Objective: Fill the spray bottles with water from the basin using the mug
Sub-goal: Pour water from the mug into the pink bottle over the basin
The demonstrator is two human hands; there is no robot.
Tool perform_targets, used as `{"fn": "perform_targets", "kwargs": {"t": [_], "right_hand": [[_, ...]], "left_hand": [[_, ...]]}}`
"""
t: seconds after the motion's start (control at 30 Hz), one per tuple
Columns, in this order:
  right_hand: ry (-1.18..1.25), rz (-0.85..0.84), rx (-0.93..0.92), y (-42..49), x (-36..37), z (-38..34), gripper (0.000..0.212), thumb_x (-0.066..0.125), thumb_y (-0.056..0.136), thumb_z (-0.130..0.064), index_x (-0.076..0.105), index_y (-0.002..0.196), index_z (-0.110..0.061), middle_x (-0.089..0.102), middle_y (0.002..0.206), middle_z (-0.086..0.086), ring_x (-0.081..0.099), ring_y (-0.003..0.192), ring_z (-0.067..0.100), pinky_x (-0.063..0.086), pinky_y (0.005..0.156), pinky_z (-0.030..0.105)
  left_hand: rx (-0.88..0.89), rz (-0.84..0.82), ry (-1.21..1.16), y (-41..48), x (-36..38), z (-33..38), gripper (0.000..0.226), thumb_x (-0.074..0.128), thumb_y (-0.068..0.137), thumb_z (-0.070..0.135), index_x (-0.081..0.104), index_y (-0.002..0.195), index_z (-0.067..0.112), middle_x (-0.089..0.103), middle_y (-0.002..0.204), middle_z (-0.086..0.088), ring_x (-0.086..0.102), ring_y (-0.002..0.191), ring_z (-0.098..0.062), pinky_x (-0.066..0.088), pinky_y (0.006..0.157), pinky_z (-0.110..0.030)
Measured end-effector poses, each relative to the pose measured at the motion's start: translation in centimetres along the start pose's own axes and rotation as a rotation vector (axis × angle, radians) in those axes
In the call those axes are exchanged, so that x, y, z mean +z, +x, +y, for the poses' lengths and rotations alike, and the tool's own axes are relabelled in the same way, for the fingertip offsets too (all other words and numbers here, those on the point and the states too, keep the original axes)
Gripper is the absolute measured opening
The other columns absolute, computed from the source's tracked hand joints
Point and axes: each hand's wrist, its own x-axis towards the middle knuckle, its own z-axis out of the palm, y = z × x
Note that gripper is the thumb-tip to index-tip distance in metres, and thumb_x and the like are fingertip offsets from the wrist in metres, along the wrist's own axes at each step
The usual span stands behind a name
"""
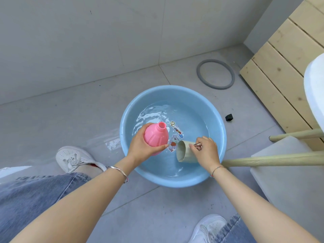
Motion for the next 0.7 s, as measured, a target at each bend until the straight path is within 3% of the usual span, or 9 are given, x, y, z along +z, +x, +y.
{"fn": "perform_targets", "kwargs": {"t": [0.17,0.27,0.4,0.47,0.6,0.7], "right_hand": [[0.139,0.0,0.075,0.1,-0.3,0.3,0.047,0.07,0.082,-0.015,0.032,0.053,-0.018,0.037,0.056,-0.003,0.039,0.066,0.022,0.027,0.059,0.029],[0.335,-0.004,0.23,0.2,-1.3,0.3,0.037,0.069,0.083,-0.016,0.042,0.058,-0.007,0.039,0.057,0.003,0.034,0.058,0.017,0.026,0.051,0.023],[0.597,0.05,0.37,0.8,-3.5,-1.0,0.044,0.067,0.081,-0.01,0.032,0.056,-0.016,0.028,0.045,-0.01,0.023,0.045,0.007,0.02,0.041,0.016],[0.668,0.095,0.365,1.1,-4.8,-2.0,0.045,0.067,0.082,-0.008,0.031,0.056,-0.016,0.021,0.04,-0.013,0.021,0.039,0.004,0.02,0.041,0.014],[0.839,0.179,0.307,1.7,-7.8,-4.3,0.038,0.065,0.086,-0.005,0.038,0.06,-0.013,0.024,0.042,-0.014,0.032,0.04,0.0,0.037,0.051,0.005],[0.859,0.225,0.222,1.9,-10.1,-5.9,0.045,0.063,0.087,-0.003,0.032,0.056,-0.015,0.024,0.038,-0.016,0.034,0.036,-0.001,0.033,0.045,0.004]], "left_hand": [[-0.01,0.003,-0.013,-0.2,-0.2,0.2,0.077,0.095,0.055,0.038,0.051,0.118,0.042,0.06,0.113,0.02,0.058,0.101,0.0,0.044,0.076,-0.01],[-0.006,0.007,-0.012,-0.3,-0.5,0.5,0.076,0.095,0.055,0.037,0.049,0.116,0.045,0.058,0.113,0.022,0.057,0.101,0.0,0.043,0.076,-0.009],[0.004,0.016,-0.02,-0.3,-0.7,0.8,0.077,0.095,0.055,0.038,0.05,0.118,0.043,0.058,0.113,0.021,0.058,0.102,-0.001,0.046,0.077,-0.014],[0.013,0.021,-0.022,-0.4,-0.8,1.0,0.078,0.095,0.055,0.038,0.05,0.118,0.042,0.059,0.113,0.021,0.059,0.102,-0.004,0.048,0.079,-0.017],[0.035,0.028,-0.023,-0.6,-0.7,1.6,0.076,0.095,0.054,0.038,0.049,0.114,0.047,0.059,0.116,0.016,0.059,0.104,-0.011,0.051,0.086,-0.025],[0.056,0.015,-0.027,-0.6,-0.5,2.1,0.075,0.095,0.053,0.039,0.049,0.111,0.051,0.059,0.113,0.02,0.06,0.104,-0.011,0.052,0.086,-0.027]]}}
